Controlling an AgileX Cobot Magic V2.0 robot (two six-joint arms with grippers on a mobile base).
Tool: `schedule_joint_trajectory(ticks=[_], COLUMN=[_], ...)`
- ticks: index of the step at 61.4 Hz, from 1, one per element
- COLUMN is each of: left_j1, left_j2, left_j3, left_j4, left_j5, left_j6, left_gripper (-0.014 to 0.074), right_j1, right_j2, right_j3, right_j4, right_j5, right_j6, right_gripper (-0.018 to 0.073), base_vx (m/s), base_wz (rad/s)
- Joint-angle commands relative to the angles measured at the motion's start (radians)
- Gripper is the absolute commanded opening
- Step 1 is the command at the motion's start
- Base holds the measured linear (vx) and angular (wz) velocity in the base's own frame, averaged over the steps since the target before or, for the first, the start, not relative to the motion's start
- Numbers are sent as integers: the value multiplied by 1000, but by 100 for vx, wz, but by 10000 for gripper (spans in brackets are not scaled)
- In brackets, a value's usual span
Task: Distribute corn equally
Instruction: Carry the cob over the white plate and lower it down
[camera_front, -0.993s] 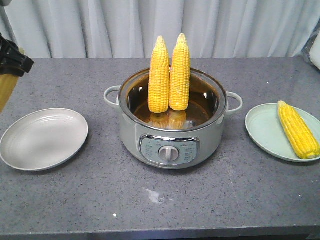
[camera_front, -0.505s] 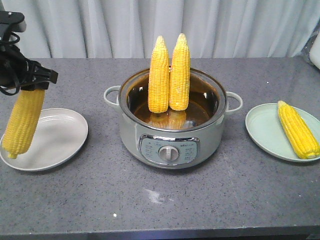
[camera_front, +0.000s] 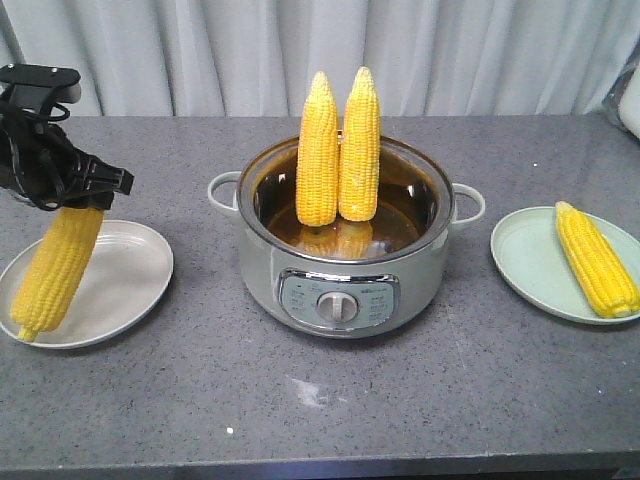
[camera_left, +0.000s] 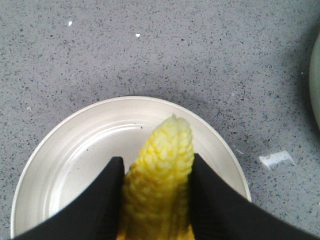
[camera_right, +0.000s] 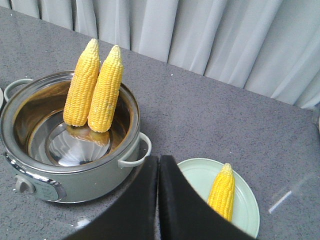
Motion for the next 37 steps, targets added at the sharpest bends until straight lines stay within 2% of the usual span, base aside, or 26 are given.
schedule_joint_trajectory(ticks=[1,13,30,37], left_j1=[1,1,1,1], left_j2=[-43,-43,-43,-43], left_j3=[-28,-28,-28,-28], left_j4=[-13,-14,-14,-14], left_j5=[-45,-49,-47,-42], left_j6=[-7,3,2,1], left_gripper=[11,100,356,426], right_j1=[-5,-5,-5,-5], right_j2=[-4,-4,-4,-4], right_j3=[-20,-20,-20,-20], right_j4=[23,23,23,23], right_j5=[-63,-65,-66,-66], right_j6=[-3,-3,-6,-6], right_gripper=[-8,-8,-8,-8], base_vx=[0,0,0,0], base_wz=[0,0,0,0])
